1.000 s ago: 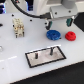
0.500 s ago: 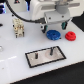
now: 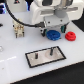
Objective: Insert the blue gear onto the right peg, followed by the red gear
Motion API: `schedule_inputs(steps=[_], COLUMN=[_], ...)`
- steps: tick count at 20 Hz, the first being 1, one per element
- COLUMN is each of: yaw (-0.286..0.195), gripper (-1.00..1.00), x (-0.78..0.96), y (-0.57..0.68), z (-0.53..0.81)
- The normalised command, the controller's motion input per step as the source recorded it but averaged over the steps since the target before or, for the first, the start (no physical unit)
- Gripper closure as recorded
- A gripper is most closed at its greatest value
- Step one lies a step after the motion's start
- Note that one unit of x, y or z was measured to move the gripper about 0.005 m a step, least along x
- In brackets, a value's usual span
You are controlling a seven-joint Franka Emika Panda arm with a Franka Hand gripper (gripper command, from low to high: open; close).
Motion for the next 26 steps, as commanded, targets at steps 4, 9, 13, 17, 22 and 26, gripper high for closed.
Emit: schedule_inputs(steps=[4, 9, 13, 17, 22, 26], yaw=[0.0, 0.0, 0.0, 0.0, 0.0, 0.0], gripper=[1.0, 1.0, 1.0, 1.0, 1.0, 1.0], x=[0.02, 0.03, 0.14, 0.28, 0.38, 0.52], y=[0.01, 0.0, 0.0, 0.03, 0.0, -0.03], z=[-0.03, 0.0, 0.29, 0.47, 0.49, 0.43])
